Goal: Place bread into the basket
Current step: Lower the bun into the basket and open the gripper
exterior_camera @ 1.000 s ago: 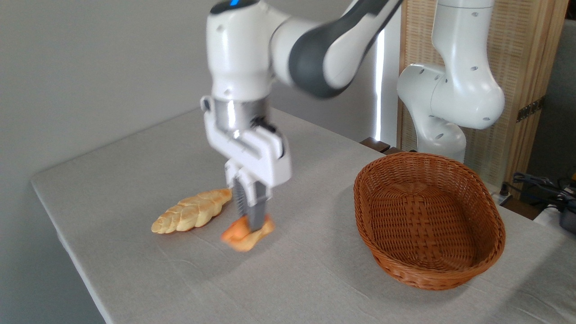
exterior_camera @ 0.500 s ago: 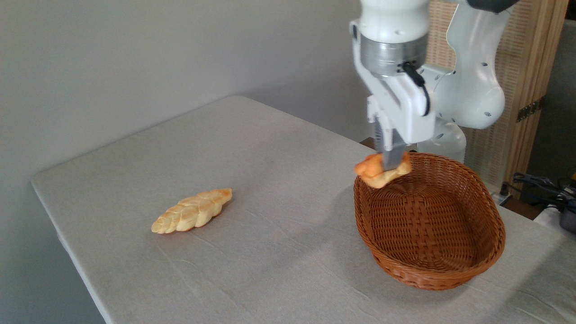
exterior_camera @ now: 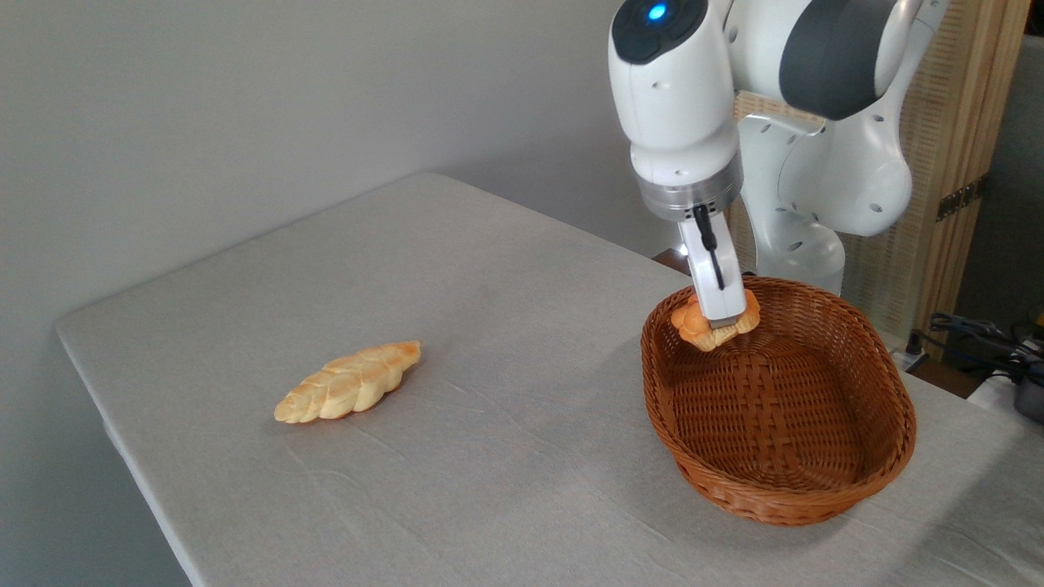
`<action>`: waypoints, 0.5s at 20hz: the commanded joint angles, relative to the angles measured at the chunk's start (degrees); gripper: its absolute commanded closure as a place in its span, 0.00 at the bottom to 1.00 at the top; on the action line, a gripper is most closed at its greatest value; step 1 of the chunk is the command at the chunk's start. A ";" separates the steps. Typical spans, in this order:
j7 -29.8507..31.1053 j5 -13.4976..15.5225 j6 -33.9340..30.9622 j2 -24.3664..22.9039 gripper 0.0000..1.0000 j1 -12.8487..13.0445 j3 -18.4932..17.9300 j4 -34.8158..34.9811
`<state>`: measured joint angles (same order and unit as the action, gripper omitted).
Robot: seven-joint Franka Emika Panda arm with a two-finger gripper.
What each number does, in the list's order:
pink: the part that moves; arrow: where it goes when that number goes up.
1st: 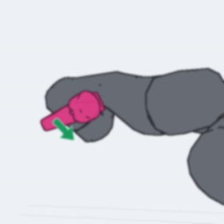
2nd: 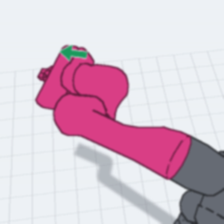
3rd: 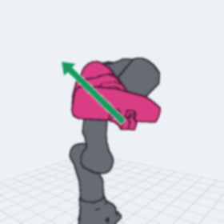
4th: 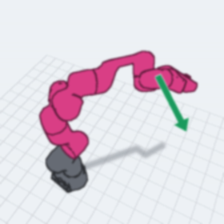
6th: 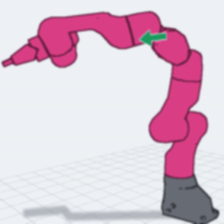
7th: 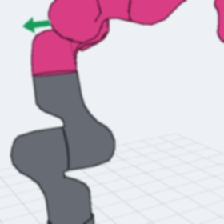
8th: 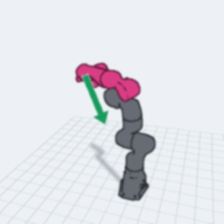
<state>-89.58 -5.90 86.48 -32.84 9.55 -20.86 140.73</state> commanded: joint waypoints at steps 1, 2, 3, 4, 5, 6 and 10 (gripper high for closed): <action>-0.34 -1.04 1.15 -0.65 0.06 0.91 -0.67 0.77; -0.34 -1.04 1.24 -0.65 0.03 0.91 -0.67 0.77; -0.34 -1.04 1.24 -0.65 0.01 0.91 -0.67 0.77; -0.42 -1.04 1.24 -0.65 0.00 0.91 -0.67 0.77; -0.42 -1.04 1.24 -0.65 0.00 0.91 -0.67 0.77; -0.34 -1.04 1.24 -0.65 0.00 0.91 -0.67 0.77; -0.42 -0.95 1.24 -0.73 0.00 0.91 -0.84 0.60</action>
<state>-89.58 -5.93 86.79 -32.86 9.86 -20.87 141.10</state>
